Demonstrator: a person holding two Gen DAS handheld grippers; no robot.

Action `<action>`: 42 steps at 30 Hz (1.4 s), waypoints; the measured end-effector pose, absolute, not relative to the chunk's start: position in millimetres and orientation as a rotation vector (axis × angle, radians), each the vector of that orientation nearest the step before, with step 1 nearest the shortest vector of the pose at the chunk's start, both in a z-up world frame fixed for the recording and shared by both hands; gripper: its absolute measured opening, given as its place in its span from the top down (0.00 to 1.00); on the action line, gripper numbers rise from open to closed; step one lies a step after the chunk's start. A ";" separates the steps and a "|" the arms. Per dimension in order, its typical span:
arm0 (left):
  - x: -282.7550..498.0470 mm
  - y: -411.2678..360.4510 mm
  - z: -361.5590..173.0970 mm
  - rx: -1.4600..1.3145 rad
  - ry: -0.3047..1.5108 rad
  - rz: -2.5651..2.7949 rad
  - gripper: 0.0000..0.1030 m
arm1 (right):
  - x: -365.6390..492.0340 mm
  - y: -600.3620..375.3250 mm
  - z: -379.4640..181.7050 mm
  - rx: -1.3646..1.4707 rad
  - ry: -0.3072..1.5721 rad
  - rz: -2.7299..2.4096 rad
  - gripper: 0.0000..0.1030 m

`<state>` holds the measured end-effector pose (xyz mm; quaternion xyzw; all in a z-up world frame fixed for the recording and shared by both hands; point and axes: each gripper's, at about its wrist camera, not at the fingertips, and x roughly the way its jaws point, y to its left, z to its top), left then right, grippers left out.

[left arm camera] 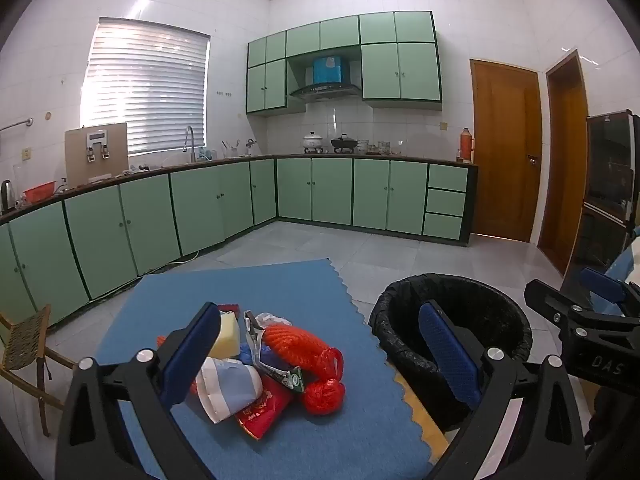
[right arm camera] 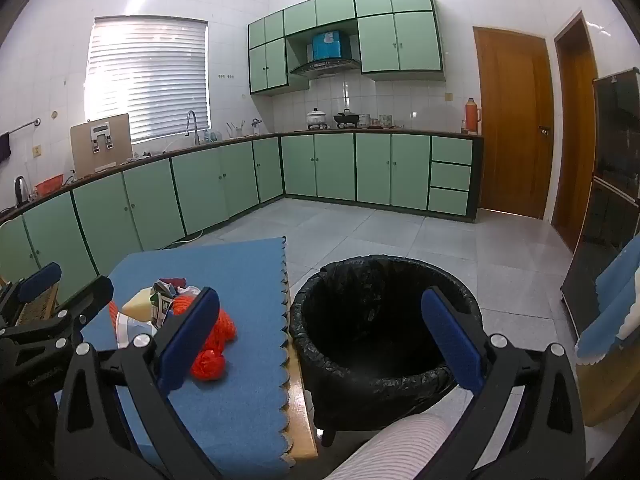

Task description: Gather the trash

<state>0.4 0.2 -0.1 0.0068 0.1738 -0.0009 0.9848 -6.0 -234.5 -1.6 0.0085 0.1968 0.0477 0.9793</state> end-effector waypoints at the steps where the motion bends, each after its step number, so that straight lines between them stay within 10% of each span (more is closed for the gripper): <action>1: 0.8 0.3 -0.1 0.014 0.349 -0.001 0.06 | -5.9 -234.6 -1.7 0.018 0.395 0.096 0.05; 42: -1.7 4.0 0.8 0.017 0.342 -0.002 0.06 | -2.5 -233.0 -5.6 0.030 0.408 0.095 0.05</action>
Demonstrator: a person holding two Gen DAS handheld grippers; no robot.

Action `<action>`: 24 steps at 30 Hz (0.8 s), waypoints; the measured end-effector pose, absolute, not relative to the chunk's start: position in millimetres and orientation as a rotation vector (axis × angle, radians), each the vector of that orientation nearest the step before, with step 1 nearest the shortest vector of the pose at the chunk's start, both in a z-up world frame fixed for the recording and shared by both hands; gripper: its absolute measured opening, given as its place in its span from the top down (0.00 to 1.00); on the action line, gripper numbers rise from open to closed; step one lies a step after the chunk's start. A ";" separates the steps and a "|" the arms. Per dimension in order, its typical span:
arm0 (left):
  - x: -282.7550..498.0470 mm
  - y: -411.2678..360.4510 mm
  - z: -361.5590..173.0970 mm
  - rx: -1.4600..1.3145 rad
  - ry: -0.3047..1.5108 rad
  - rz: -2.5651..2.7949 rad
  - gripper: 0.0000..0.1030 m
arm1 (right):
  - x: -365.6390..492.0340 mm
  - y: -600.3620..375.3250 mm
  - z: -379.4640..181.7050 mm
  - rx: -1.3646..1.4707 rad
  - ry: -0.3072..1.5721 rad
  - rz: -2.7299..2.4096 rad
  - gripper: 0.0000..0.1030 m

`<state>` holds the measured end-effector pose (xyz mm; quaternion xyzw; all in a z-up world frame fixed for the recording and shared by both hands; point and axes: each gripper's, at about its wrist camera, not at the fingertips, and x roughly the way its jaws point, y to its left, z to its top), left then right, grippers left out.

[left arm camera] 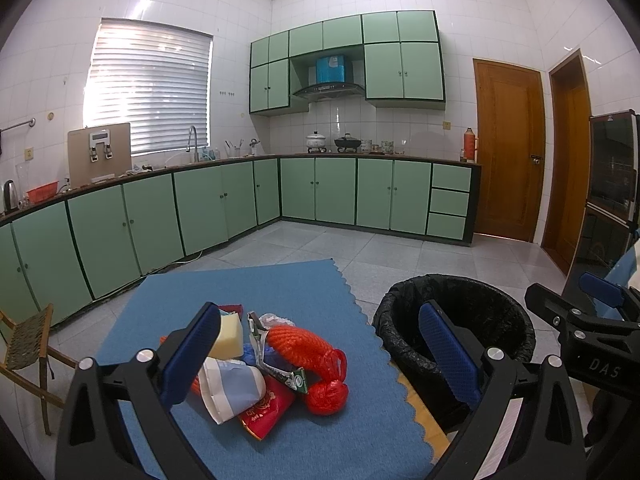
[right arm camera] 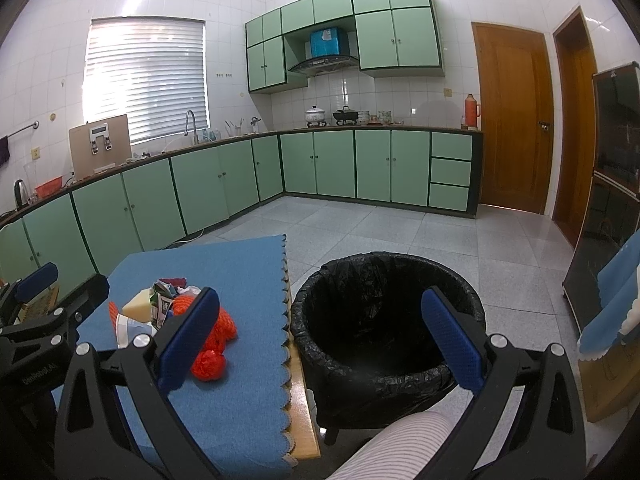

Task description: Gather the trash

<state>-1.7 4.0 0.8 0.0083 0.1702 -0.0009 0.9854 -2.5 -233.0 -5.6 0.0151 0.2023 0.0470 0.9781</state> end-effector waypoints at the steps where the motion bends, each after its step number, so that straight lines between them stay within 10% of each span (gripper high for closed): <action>1: -2.0 4.5 0.8 0.017 0.341 -0.002 0.06 | -2.4 -233.1 -5.5 0.031 0.408 0.095 0.05; 24: -2.0 7.2 0.3 0.019 0.343 0.001 0.06 | -2.3 -234.0 -4.4 0.039 0.411 0.092 0.05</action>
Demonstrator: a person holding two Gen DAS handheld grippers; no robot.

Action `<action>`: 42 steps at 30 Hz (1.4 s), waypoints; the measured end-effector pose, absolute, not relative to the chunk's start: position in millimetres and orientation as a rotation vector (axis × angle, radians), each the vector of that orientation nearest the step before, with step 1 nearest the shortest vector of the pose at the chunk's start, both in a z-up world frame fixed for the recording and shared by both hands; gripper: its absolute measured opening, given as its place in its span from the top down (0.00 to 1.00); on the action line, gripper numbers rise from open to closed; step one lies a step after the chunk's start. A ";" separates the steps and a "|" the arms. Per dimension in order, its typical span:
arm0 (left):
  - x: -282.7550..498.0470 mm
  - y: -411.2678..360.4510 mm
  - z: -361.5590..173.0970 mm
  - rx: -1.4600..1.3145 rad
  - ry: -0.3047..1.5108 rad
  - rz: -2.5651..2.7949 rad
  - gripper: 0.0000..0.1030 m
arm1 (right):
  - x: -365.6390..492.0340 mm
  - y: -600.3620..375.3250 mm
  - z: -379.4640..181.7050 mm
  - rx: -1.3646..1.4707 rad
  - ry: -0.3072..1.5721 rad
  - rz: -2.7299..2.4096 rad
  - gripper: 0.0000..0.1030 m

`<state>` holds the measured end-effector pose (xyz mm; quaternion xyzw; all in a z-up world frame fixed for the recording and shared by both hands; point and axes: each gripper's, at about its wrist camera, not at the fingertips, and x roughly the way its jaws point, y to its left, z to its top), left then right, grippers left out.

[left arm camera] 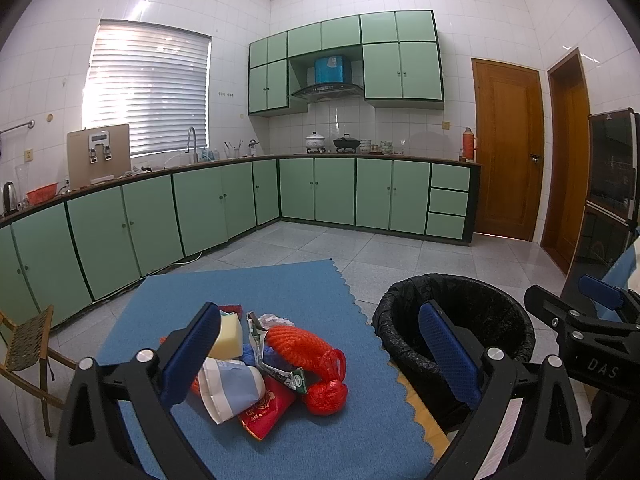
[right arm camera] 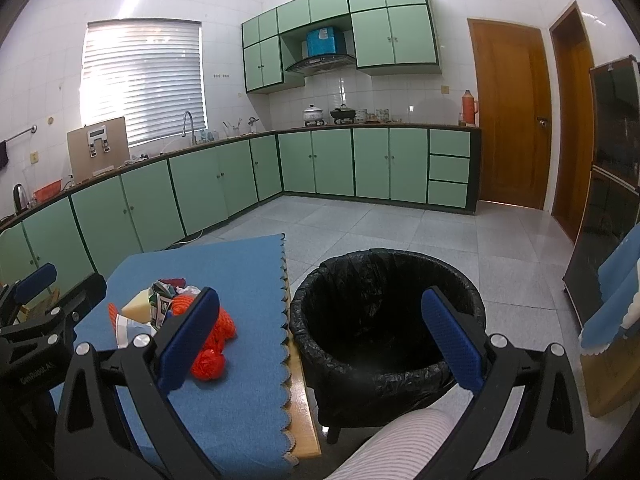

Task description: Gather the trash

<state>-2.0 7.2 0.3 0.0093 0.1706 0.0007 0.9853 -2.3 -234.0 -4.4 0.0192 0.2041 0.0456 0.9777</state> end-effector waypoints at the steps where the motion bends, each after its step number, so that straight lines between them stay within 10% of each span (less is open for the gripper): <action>1: -1.9 6.8 0.4 0.018 0.343 0.002 0.06 | -2.2 -233.7 -4.3 0.039 0.411 0.091 0.05; 42: 53.3 110.5 -50.6 0.006 0.497 0.297 0.06 | 63.3 -169.8 -59.9 -0.019 0.576 0.253 0.05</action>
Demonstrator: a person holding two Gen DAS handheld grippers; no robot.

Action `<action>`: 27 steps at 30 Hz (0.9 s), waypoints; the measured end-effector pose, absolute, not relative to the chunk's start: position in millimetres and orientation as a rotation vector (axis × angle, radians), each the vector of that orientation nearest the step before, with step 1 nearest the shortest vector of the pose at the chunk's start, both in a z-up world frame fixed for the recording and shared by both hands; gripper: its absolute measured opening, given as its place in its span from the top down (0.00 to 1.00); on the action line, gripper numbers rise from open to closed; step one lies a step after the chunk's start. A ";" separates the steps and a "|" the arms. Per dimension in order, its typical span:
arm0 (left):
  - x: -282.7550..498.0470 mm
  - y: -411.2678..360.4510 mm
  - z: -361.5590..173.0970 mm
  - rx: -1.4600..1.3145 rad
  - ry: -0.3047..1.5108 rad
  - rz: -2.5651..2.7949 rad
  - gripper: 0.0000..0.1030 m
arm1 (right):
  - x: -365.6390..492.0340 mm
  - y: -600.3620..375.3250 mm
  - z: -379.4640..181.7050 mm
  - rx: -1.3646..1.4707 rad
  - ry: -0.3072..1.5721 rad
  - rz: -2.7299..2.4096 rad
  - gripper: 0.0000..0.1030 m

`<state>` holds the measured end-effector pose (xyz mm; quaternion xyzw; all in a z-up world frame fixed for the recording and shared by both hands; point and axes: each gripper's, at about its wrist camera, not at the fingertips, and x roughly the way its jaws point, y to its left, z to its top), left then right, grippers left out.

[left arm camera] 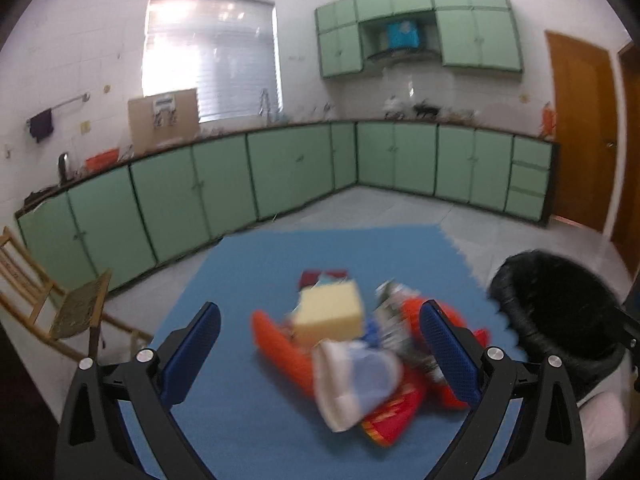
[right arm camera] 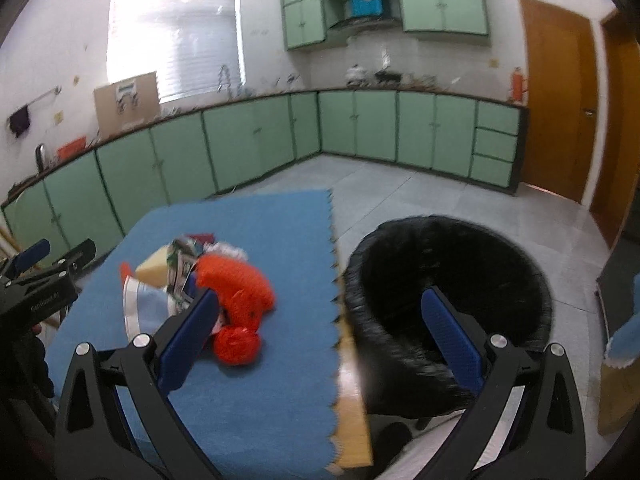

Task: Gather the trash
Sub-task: 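Grasp the white paper cup with the left tool while the right tool grasps the red plastic bag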

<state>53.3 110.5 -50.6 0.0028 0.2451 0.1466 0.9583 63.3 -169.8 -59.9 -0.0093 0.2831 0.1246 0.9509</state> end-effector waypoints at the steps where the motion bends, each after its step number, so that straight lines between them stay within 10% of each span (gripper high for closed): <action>1: 56.3 117.4 -55.8 -0.003 0.520 0.301 0.06 | 67.9 -163.0 -65.3 -0.022 0.587 0.265 0.05; 27: 82.4 128.8 -124.4 -0.032 0.725 0.191 0.25 | 134.1 -86.0 -165.7 -0.026 0.848 0.469 0.64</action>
